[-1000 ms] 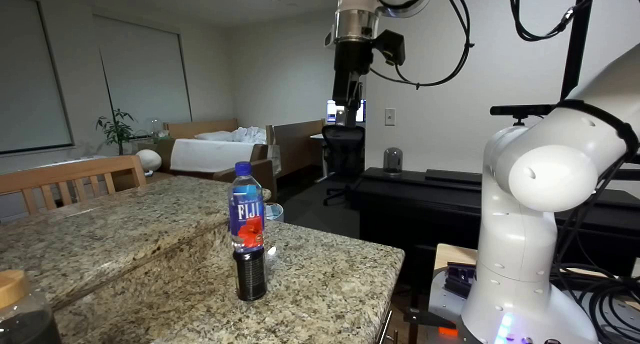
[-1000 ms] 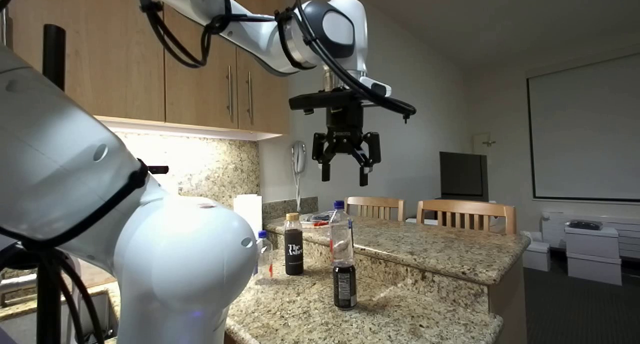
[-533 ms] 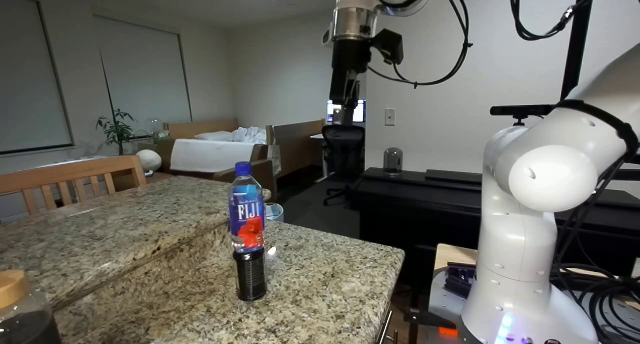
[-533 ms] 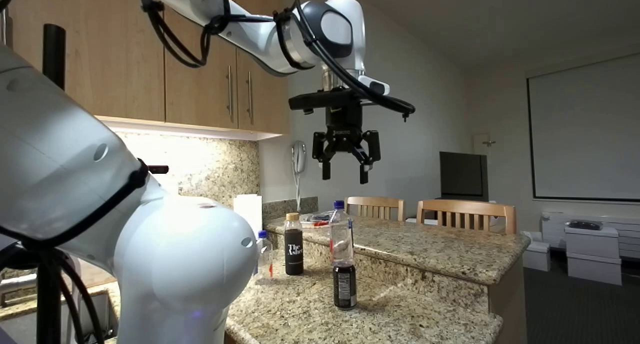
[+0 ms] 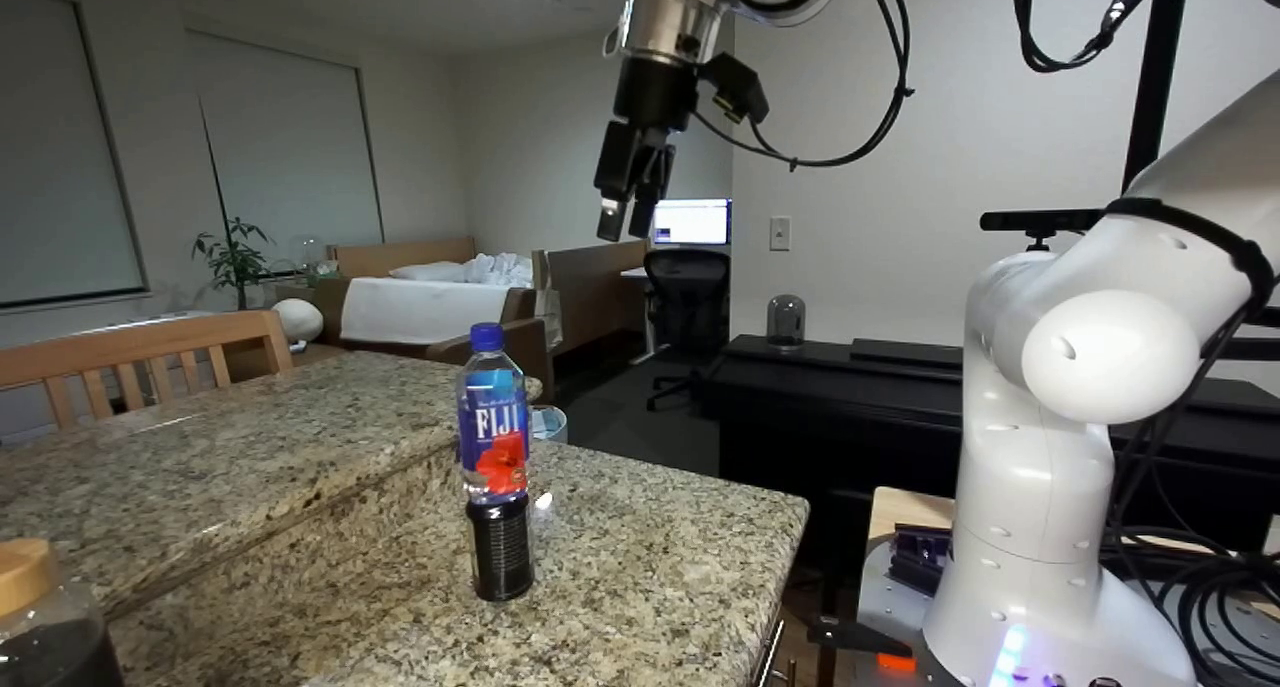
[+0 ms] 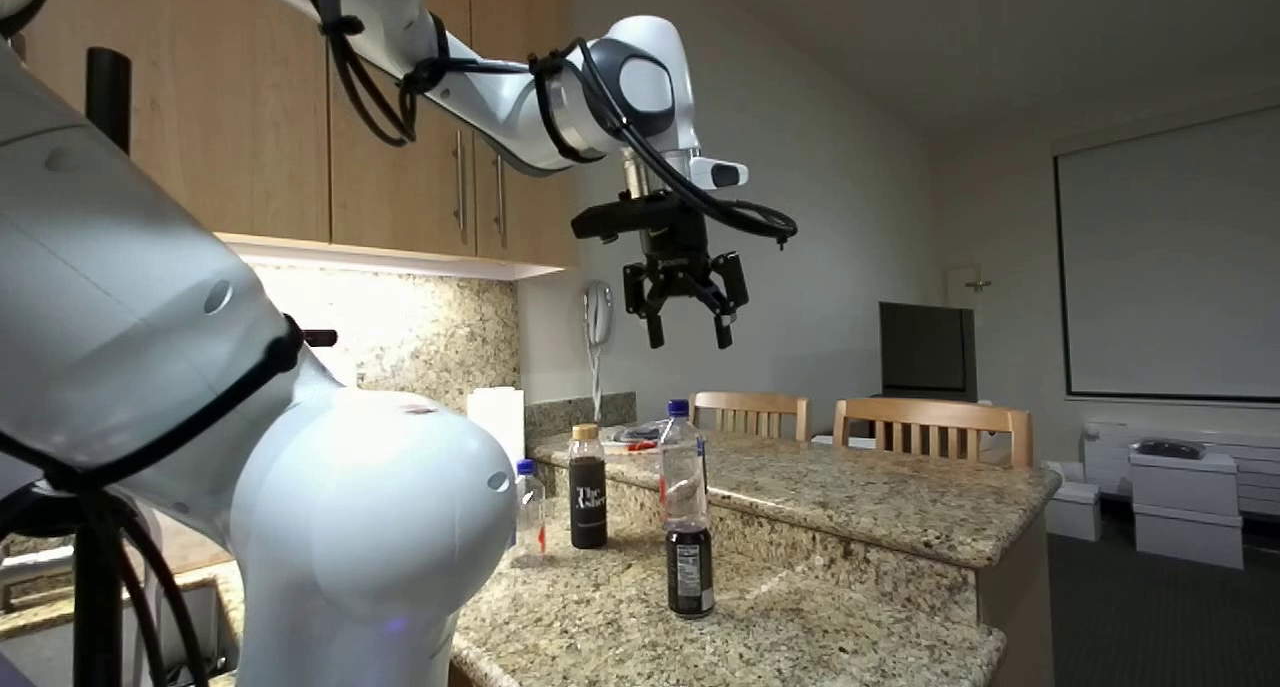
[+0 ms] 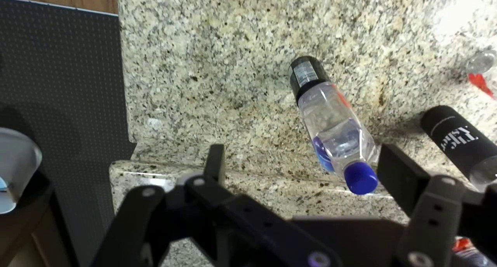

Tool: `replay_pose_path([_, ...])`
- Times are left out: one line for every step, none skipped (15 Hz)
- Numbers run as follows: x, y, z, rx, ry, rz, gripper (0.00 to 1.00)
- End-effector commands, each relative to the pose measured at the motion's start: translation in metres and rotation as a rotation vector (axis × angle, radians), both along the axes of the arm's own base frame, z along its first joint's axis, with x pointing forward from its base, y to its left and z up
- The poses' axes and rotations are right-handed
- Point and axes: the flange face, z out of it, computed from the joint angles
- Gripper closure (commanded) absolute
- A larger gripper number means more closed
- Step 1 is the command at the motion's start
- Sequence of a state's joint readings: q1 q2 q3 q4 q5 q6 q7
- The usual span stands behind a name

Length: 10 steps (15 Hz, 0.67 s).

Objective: Move the water bottle to the right.

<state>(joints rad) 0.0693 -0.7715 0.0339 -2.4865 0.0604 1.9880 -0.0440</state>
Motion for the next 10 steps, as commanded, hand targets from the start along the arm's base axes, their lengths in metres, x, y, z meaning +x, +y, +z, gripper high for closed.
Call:
replay_pose_path([0.028,0.027,-0.004,0.036,-0.023,-0.024,0.0])
replay_pose_path([0.036,0.033,-0.007,0.043,-0.019,-0.021,0.0])
replay_pose_path([0.042,0.039,-0.01,0.045,-0.014,-0.017,0.0])
replay_pose_path([0.05,0.045,-0.013,0.049,-0.007,-0.01,0.0])
replay_pose_path([0.056,0.051,-0.015,0.053,-0.002,-0.003,0.0])
replay_pose_path([0.063,0.056,-0.018,0.058,0.003,0.009,0.0])
replay_pose_path([0.069,0.063,-0.02,0.061,0.01,0.02,0.0])
replay_pose_path([0.074,0.069,-0.023,0.065,0.016,0.031,0.0])
replay_pose_path([0.08,0.075,-0.025,0.069,0.023,0.041,0.0])
replay_pose_path([0.085,0.081,-0.027,0.072,0.03,0.052,0.0])
